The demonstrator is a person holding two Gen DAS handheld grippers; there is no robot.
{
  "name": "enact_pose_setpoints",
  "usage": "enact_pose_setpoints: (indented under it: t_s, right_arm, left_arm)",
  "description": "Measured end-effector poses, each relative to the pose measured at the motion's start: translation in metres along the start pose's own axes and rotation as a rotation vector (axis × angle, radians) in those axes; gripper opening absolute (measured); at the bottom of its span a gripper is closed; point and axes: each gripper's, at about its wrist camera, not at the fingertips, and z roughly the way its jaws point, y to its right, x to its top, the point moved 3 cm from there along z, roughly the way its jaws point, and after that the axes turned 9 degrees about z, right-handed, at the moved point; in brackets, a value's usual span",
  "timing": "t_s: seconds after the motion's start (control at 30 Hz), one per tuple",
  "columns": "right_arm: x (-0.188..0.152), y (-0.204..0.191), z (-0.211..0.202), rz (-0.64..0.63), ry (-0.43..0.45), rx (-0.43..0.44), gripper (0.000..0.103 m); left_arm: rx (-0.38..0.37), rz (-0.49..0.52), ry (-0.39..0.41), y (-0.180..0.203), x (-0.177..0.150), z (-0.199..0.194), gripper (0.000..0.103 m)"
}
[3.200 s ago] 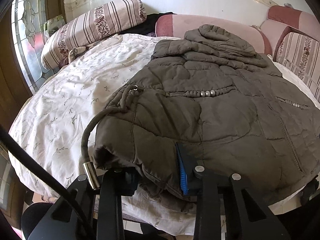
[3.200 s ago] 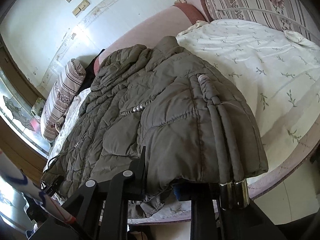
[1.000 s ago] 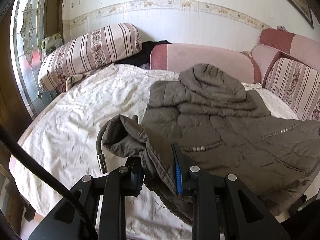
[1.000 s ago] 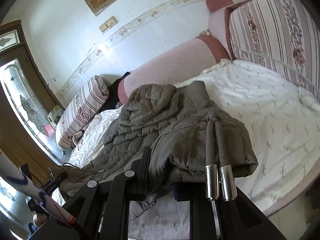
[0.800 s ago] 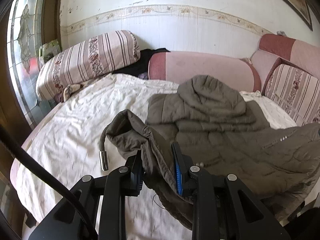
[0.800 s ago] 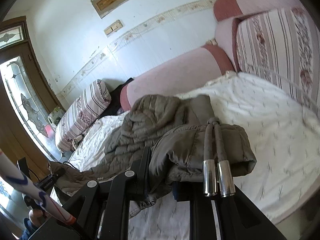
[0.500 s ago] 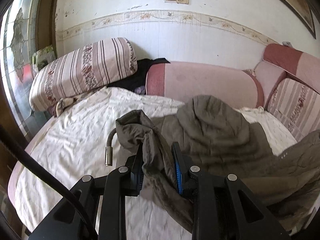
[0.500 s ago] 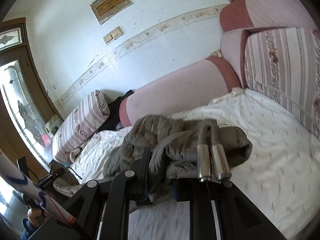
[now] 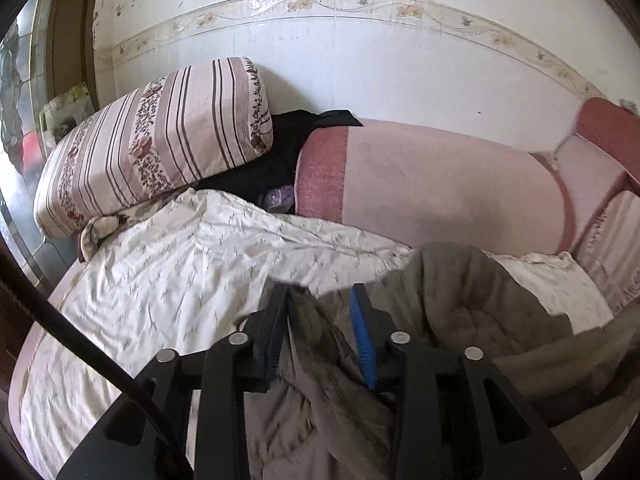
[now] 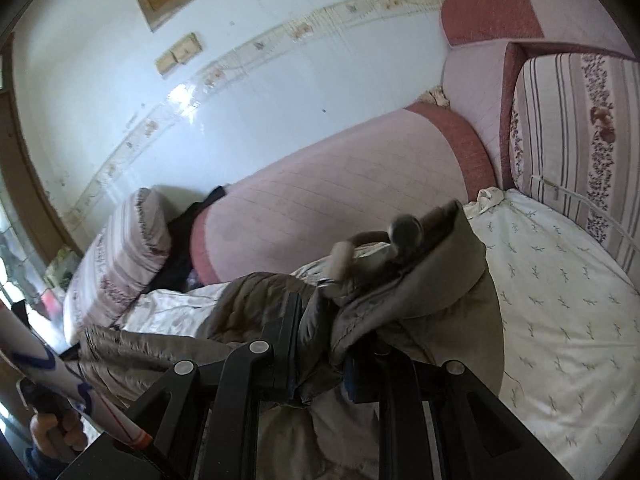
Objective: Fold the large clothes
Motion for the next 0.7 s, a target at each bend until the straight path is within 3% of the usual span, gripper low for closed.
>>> enact_pose_setpoints:
  t_s: [0.03, 0.1, 0.13, 0.3, 0.47, 0.63, 0.7]
  right_arm:
    - [0.003, 0.003, 0.009, 0.003, -0.005, -0.009, 0.019]
    - [0.009, 0.010, 0.032, 0.007, -0.019, -0.039, 0.019]
    - [0.011, 0.013, 0.041, 0.009, -0.025, -0.049, 0.019]
    - [0.018, 0.027, 0.086, 0.027, -0.056, -0.087, 0.019]
    - [0.015, 0.036, 0.124, 0.031, -0.089, -0.127, 0.019]
    - [0.008, 0.048, 0.146, 0.064, -0.107, -0.136, 0.019]
    - [0.005, 0.051, 0.152, 0.069, -0.119, -0.142, 0.019]
  left_arm:
    - [0.032, 0.001, 0.015, -0.002, 0.006, 0.004, 0.036]
    - [0.047, -0.001, 0.039, -0.008, 0.015, 0.009, 0.054]
    - [0.060, -0.011, 0.052, -0.012, 0.020, 0.010, 0.058]
    - [0.085, -0.035, 0.087, -0.025, 0.025, 0.012, 0.060]
    - [-0.013, 0.055, 0.044, 0.012, -0.004, 0.028, 0.060]
    - [-0.160, 0.178, 0.038, 0.080, -0.045, 0.041, 0.060]
    - [-0.184, 0.220, 0.024, 0.104, -0.057, 0.051, 0.060]
